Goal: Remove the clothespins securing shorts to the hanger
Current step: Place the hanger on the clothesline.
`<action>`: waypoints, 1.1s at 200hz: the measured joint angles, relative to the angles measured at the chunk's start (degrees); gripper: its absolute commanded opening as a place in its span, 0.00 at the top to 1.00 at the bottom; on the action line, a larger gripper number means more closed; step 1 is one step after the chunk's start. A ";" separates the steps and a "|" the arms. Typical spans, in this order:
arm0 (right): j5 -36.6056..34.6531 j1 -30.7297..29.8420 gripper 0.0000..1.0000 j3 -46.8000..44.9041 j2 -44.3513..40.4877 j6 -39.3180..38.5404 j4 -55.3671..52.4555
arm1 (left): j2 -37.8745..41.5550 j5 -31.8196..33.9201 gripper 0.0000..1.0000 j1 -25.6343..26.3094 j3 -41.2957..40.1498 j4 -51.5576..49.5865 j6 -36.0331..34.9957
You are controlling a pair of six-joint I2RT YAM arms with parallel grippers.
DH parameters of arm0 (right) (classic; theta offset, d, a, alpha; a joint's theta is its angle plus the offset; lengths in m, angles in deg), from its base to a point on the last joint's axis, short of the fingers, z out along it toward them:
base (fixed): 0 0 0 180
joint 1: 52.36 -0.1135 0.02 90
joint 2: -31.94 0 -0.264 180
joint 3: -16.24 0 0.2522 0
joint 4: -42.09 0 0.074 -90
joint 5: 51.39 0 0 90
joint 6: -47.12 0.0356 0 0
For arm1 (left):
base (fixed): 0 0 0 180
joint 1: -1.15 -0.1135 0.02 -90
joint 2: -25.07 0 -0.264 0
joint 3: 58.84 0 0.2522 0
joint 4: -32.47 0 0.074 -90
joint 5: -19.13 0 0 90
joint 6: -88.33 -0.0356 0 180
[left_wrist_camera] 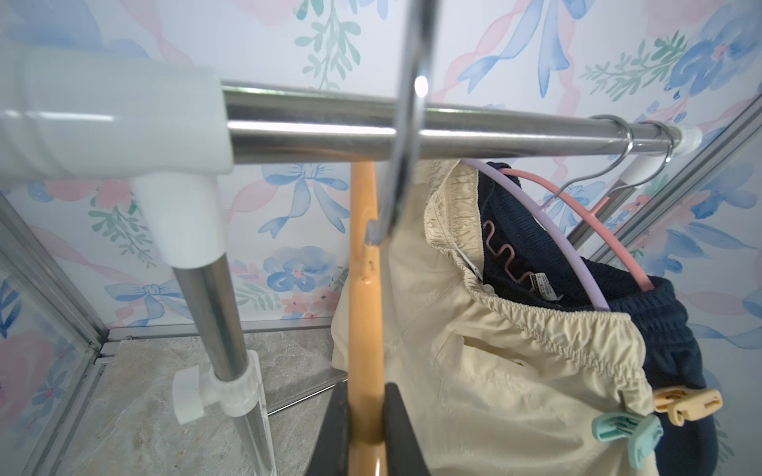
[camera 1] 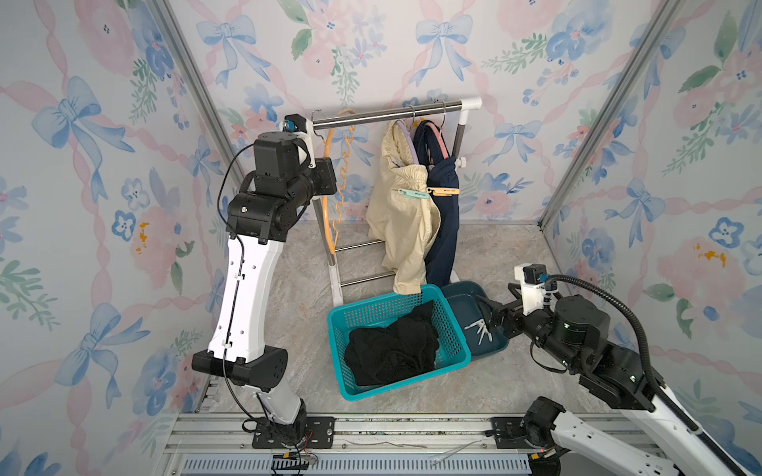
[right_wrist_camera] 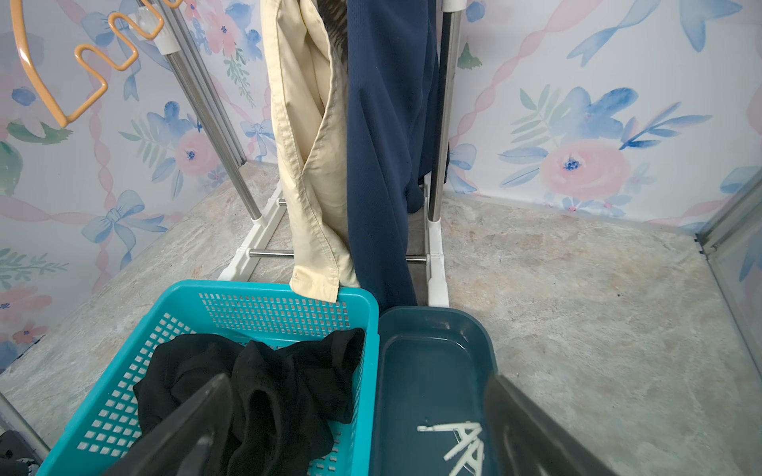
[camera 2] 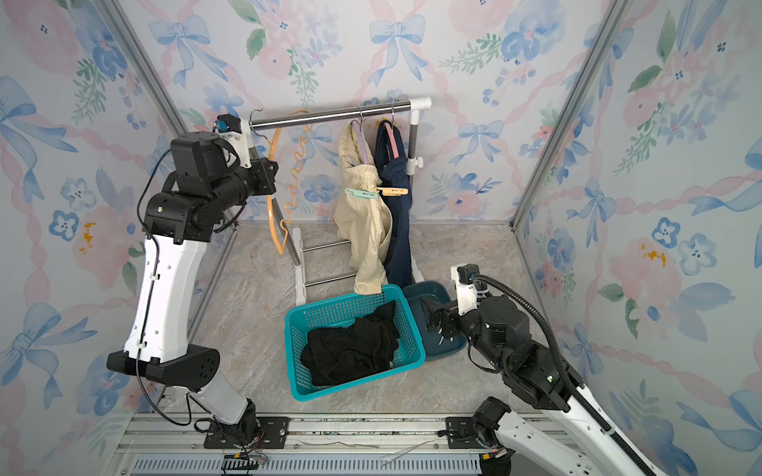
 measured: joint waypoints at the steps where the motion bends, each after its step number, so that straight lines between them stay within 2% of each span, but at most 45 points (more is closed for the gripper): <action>1: 0.04 0.00 0.03 0.00 0.02 0.02 0.02 | -0.02 0.09 1.00 -0.04 0.04 0.07 -0.02; 55: 1.36 0.00 0.03 -0.66 0.50 0.02 0.48 | -3.56 0.02 1.00 -2.95 1.44 0.37 0.57; 103: 2.71 0.00 0.04 -0.74 1.42 0.11 1.49 | -7.52 -0.55 1.00 -3.48 3.74 0.44 0.55; 169: 4.26 0.00 0.04 -0.94 2.69 0.90 2.56 | -7.76 0.24 1.00 -4.20 4.26 0.44 -1.31; 220: 4.66 -0.02 0.03 -0.94 3.48 1.16 2.58 | -7.96 0.17 1.00 -7.34 3.61 0.48 -3.65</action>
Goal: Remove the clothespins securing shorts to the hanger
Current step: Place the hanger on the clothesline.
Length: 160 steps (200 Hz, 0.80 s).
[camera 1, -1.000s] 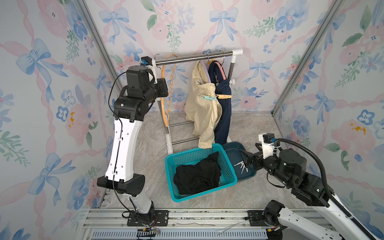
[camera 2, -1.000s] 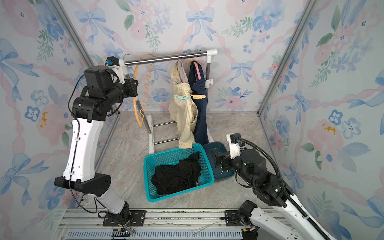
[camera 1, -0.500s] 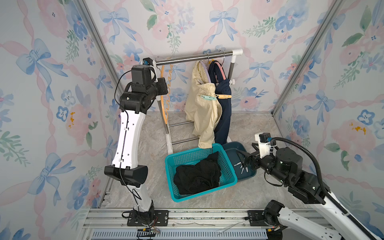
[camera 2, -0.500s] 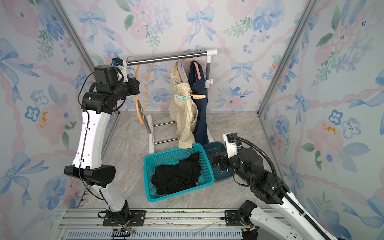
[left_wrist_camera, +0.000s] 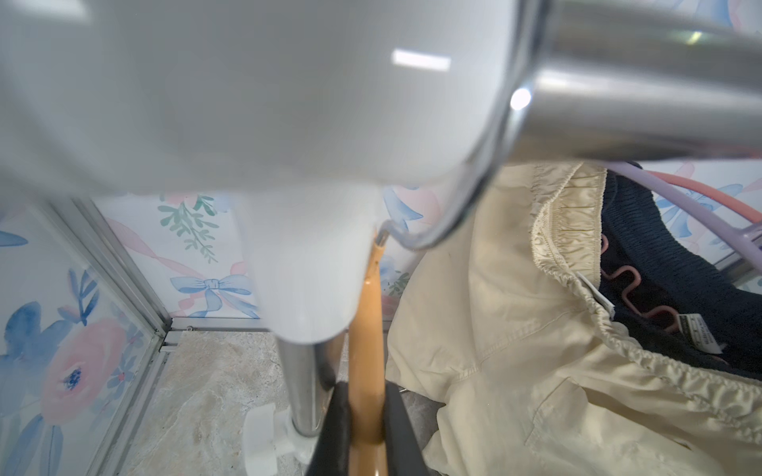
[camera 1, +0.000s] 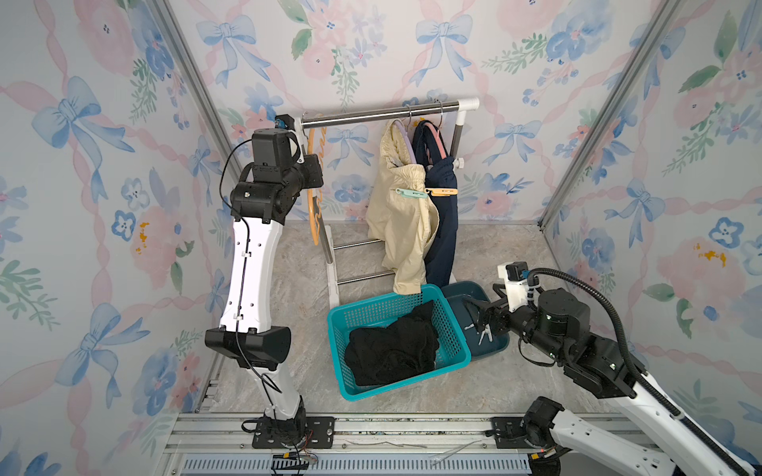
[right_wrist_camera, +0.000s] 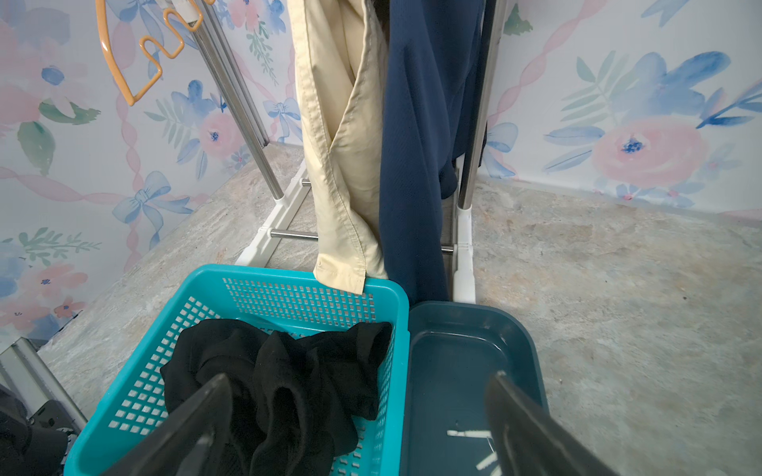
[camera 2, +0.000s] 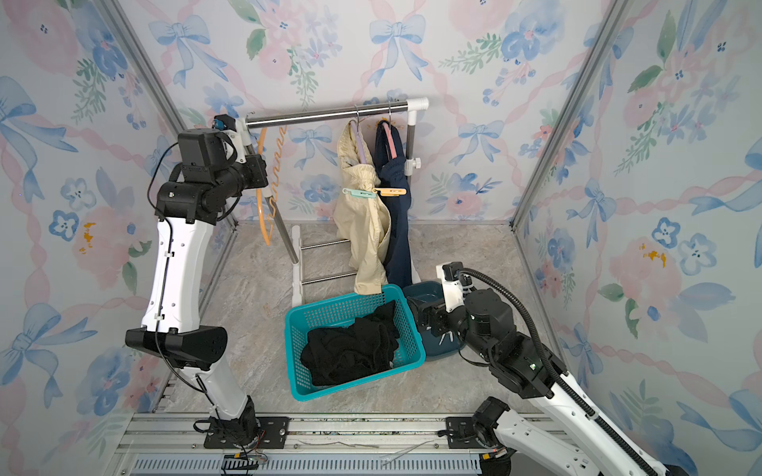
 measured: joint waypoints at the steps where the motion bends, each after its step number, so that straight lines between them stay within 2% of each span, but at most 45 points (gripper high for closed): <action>1: 0.00 0.00 0.04 0.00 0.02 0.00 0.00 | -0.02 0.00 1.00 -0.07 -0.02 0.00 0.00; 51: -0.02 -0.48 0.03 0.04 1.31 0.46 0.00 | -0.31 -2.05 1.00 -3.41 -0.52 1.29 -1.66; 97: -0.68 -1.70 0.04 0.31 2.21 0.66 0.00 | 0.72 -3.39 1.00 -4.02 -2.95 2.49 -2.05; 126: -2.47 -2.16 0.04 0.57 2.54 0.94 -0.04 | 2.27 -5.60 0.63 -4.61 -4.87 2.58 -1.42; 148: -3.89 -2.32 0.03 0.74 2.49 1.46 -0.07 | 3.48 -7.13 0.51 -4.90 -6.19 2.21 -0.50; 160: -4.57 -2.32 0.03 0.74 2.49 1.77 -0.09 | 4.66 -7.91 0.47 -4.92 -7.21 2.21 -0.17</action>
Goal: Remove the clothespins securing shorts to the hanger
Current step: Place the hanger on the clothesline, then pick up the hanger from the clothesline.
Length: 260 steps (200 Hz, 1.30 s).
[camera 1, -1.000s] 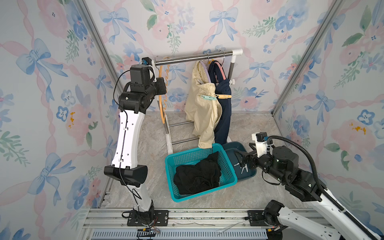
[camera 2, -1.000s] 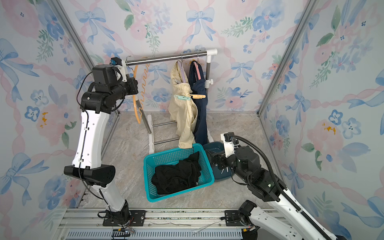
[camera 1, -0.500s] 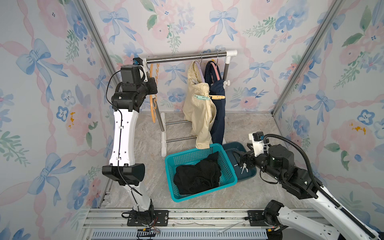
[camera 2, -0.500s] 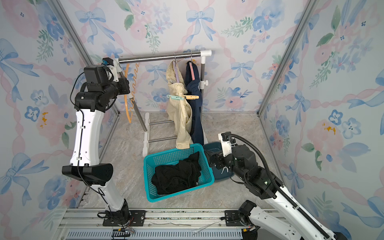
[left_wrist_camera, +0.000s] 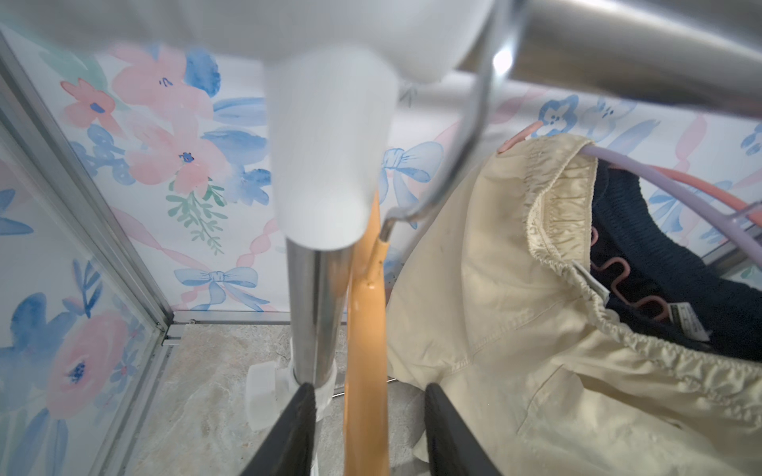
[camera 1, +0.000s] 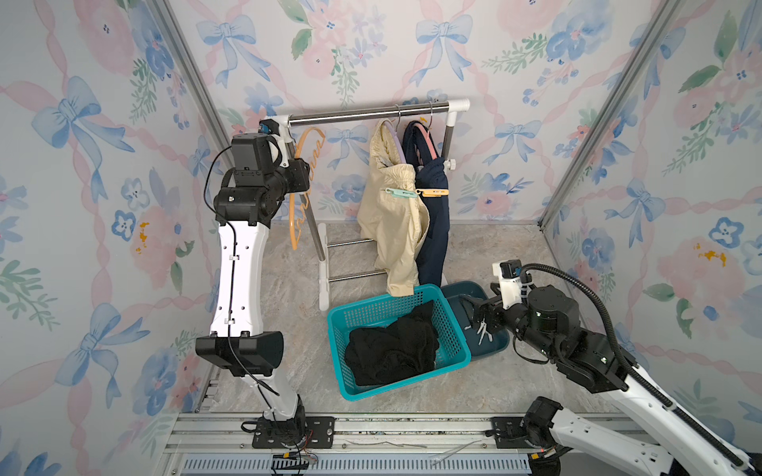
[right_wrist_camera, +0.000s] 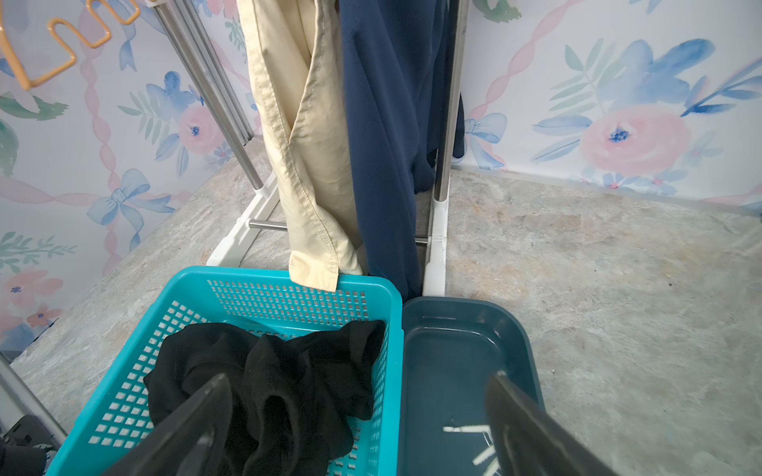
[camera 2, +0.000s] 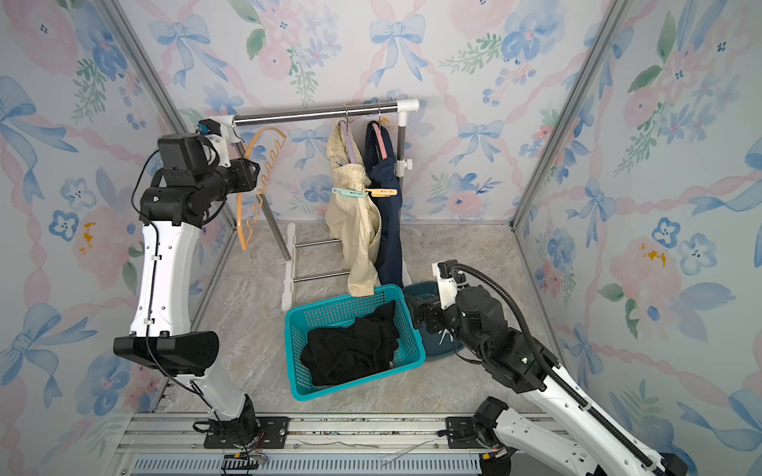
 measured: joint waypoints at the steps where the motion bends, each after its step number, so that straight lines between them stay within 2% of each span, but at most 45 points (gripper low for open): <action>1: -0.07 0.00 0.03 0.00 0.00 0.09 0.00 | 0.07 -0.04 0.47 0.00 -0.04 -0.02 0.00; 44: -2.45 0.00 0.03 0.07 -0.24 1.68 -0.68 | 9.20 -0.87 0.41 0.44 -7.13 -0.46 0.20; 75: -4.35 0.00 0.03 0.11 -0.35 3.32 -2.12 | 18.88 1.46 0.40 3.37 -14.43 0.22 0.04; 103: -6.78 0.02 0.03 0.15 -0.07 4.83 -4.17 | 26.01 5.18 0.40 8.85 -18.47 1.11 0.07; 128: -8.63 0.35 0.03 0.17 0.98 6.19 -6.38 | 27.39 8.90 0.39 16.68 -18.27 2.67 0.04; 160: -9.62 0.72 0.03 0.17 2.78 7.76 -8.13 | 21.73 14.01 0.38 28.65 -13.05 4.13 -1.55; 180: -9.75 0.72 0.03 0.17 3.41 8.70 -9.01 | 14.95 15.06 0.36 33.18 -7.37 4.87 -2.93; 223: -9.92 0.76 0.03 0.17 3.78 10.45 -9.90 | -0.79 14.47 0.31 35.89 5.64 5.31 -4.63; 260: -9.92 0.76 0.03 0.15 3.65 11.74 -10.49 | -9.05 14.84 0.21 35.87 12.31 5.16 -5.97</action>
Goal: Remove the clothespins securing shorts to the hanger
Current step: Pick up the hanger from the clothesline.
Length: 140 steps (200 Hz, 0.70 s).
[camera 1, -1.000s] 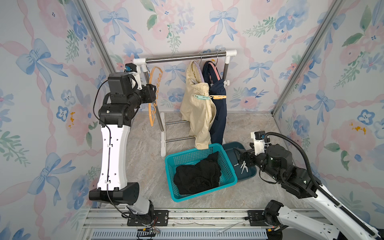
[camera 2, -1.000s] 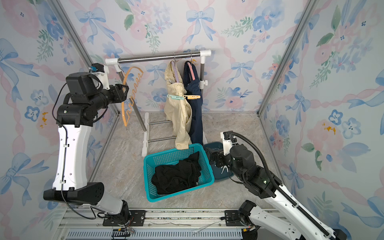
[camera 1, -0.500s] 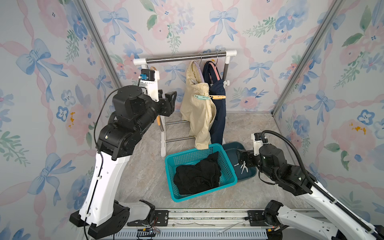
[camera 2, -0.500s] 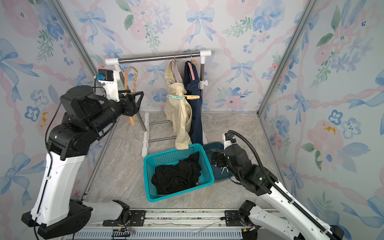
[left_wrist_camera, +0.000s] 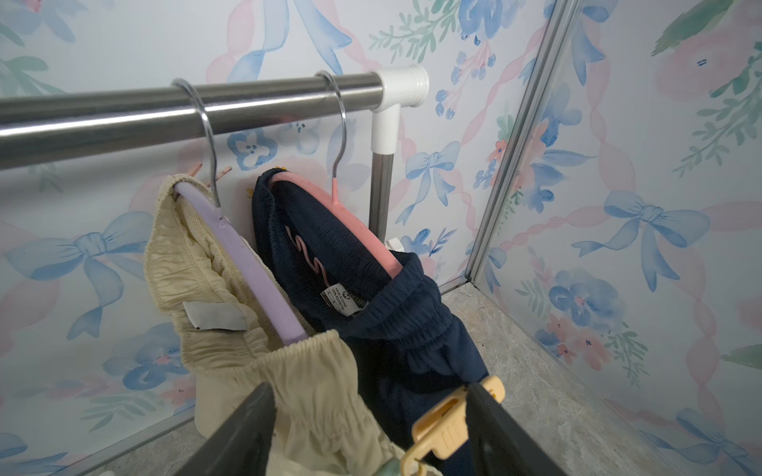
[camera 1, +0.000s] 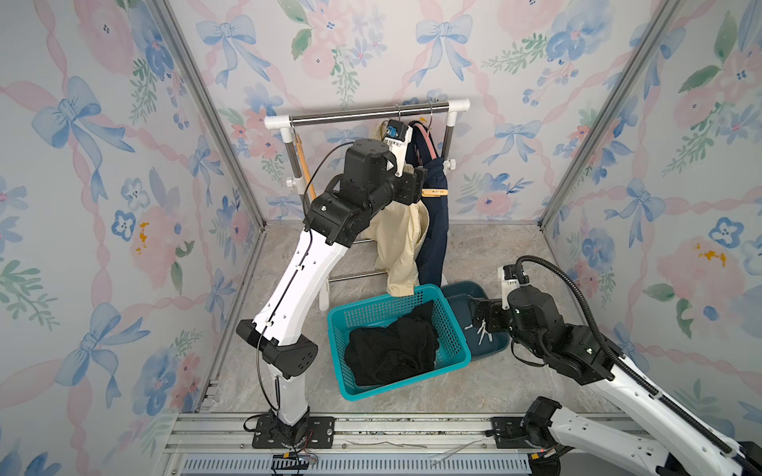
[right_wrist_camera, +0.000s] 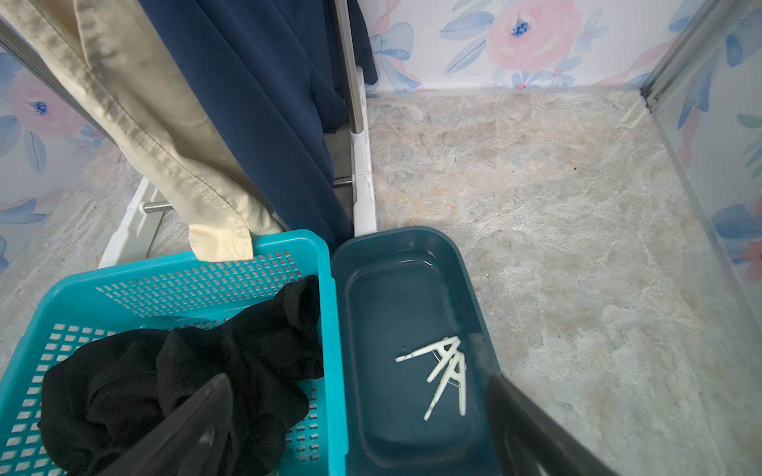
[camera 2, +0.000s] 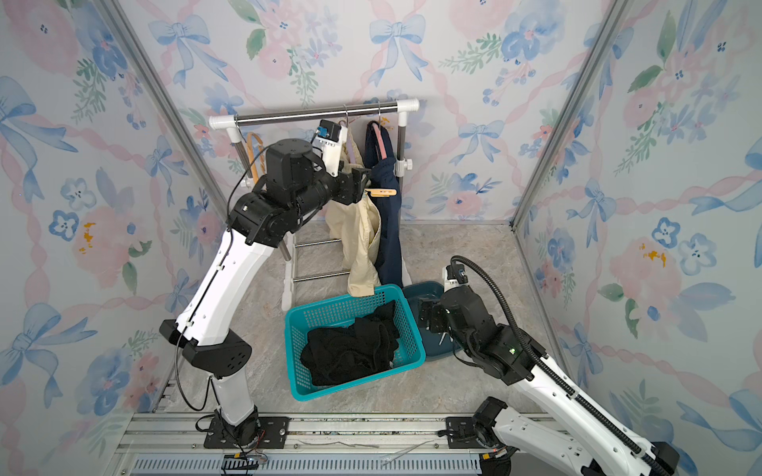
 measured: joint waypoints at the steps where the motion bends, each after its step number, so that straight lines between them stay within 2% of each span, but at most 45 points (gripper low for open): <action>1: 0.02 0.00 0.03 0.02 0.00 0.02 0.00 | -0.09 0.02 0.20 -0.02 0.11 0.00 0.07; 23: 0.02 0.00 0.03 -0.02 -0.46 0.87 -0.09 | -2.40 0.11 0.16 -0.61 2.27 0.00 0.04; 112: 0.70 0.00 0.03 -1.20 -0.96 3.28 0.13 | -7.56 -4.46 0.12 -4.74 5.14 0.07 0.44; 140: 1.18 -0.04 0.03 -1.57 -0.26 3.61 0.26 | -7.45 -4.98 0.20 -5.60 3.52 0.74 0.59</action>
